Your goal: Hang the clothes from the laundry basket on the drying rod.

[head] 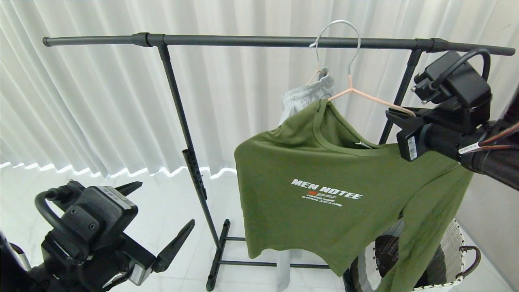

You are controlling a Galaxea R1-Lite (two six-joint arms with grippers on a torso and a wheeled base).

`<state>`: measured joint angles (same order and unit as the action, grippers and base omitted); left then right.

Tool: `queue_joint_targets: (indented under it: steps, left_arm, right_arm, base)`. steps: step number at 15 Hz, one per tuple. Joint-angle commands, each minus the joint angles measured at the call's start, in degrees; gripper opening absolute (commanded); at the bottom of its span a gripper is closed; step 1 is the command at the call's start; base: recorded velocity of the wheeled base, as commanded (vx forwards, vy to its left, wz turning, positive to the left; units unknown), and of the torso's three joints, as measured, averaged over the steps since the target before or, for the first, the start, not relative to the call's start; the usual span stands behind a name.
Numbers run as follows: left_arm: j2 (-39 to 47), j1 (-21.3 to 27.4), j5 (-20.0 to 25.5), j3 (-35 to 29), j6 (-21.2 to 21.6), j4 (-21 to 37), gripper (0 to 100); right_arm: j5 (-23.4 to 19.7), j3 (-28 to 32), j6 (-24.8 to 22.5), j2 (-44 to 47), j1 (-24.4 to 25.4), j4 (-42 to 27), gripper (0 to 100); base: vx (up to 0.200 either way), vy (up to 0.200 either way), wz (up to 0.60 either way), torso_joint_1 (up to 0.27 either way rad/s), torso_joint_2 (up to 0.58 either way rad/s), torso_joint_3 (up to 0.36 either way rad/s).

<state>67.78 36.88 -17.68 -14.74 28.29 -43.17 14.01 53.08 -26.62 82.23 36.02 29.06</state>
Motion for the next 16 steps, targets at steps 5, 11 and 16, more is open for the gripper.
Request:
queue_joint_targets:
  steps: [5, 11, 16]
  left_arm:
    - [7.81, -13.32, 10.73, 3.05, -0.35, 0.10, 100]
    - [9.74, -14.20, 25.06, 6.39, 0.45, 0.01, 100]
    - [9.56, -13.94, 26.03, 6.65, 0.62, -0.08, 100]
  right_arm:
    - [-4.78, 0.01, -0.09, -5.58, 0.63, -5.51, 0]
    - [-7.77, -0.17, -0.01, -8.75, 3.97, -8.14, 0]
    - [-7.68, -0.87, 0.08, -9.63, 7.04, -8.14, 0]
  base:
    - [0.000, 0.000, 0.00, 0.000, 0.00, 0.000]
    - [0.000, 0.000, 0.00, 0.000, 0.00, 0.000]
    - [0.000, 0.000, 0.00, 0.000, 0.00, 0.000]
